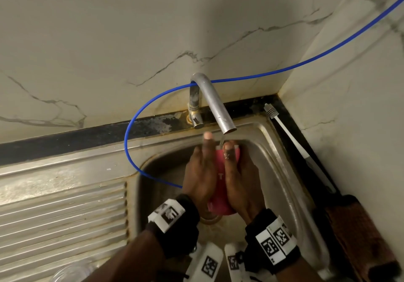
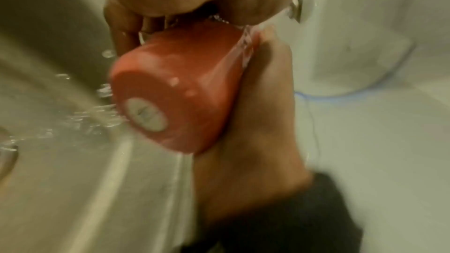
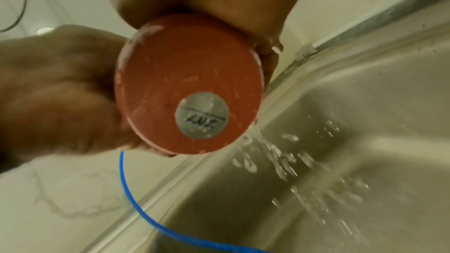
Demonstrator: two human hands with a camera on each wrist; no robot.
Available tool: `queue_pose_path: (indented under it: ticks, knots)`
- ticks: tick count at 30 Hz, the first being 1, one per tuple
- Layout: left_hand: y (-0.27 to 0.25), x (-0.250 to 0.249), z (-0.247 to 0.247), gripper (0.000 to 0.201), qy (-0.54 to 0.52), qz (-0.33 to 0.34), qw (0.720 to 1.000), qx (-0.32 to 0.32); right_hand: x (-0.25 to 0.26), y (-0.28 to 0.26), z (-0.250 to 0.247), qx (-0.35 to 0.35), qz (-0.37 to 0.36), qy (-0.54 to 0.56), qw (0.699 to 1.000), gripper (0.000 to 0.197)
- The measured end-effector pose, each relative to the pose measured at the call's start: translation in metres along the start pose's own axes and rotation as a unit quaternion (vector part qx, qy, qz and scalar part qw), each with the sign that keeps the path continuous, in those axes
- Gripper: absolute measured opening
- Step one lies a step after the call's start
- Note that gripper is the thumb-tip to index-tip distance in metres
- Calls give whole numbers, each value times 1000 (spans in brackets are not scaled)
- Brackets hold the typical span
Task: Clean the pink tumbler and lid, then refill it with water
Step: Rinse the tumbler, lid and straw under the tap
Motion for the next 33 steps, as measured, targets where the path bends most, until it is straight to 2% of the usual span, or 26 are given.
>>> queue_pose_path:
  ticks: [1,2,5,7,9,12,14,17,18,20,22,25,27,30,33]
  knots:
    - [3,2,-1,100,-21,-31,999,2,2,-1,1,-2,-14,-15,1000,48]
    - [4,3,-3,102,-47,-57,997,-4,3,-1,2,-2,-26,-26,999,50]
    - [0,12,-2,81,-160,-145,976,-17,6,-2,7,10,-44,-57,997,59]
    - [1,16,3,71,-202,-156,967,11,6,0,9,14,-44,-59,997,63]
    - [3,14,2,67,-201,-139,970,-5,6,3,9,17,-35,-32,999,60]
    - [4,13,2,72,-167,-84,982,-32,1,11,6,6,13,49,999,50]
    - [4,15,9,73,-114,-20,993,-9,-5,19,2,-7,60,114,992,42]
    - [-4,8,18,51,-58,64,996,24,-12,31,-3,-7,108,151,983,43]
    - [-7,4,21,50,-44,92,994,39,-13,35,-5,-4,117,164,980,42]
    - [-7,4,25,66,-10,131,989,72,-15,38,-4,11,124,189,974,41]
    - [-6,9,26,81,20,136,987,85,-18,38,-5,17,133,205,970,39]
    - [-6,10,24,76,24,134,988,72,-19,38,-3,10,121,187,975,38]
    - [-2,9,19,67,-12,106,993,54,-16,38,-2,0,101,114,988,38]
    - [9,14,13,80,-63,5,997,40,-14,38,0,-4,79,68,995,44]
    - [14,3,9,82,-99,-50,993,41,-6,36,-1,0,46,44,998,41]
Point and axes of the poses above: each hand's wrist, its own y-axis towards the middle knuckle, its own z-axis out of the palm, x = y × z, the point moved 8 cm from there along y, towards the middle knuckle, and after that the axes turned 8 degrees about x, right-handed, at the moved point
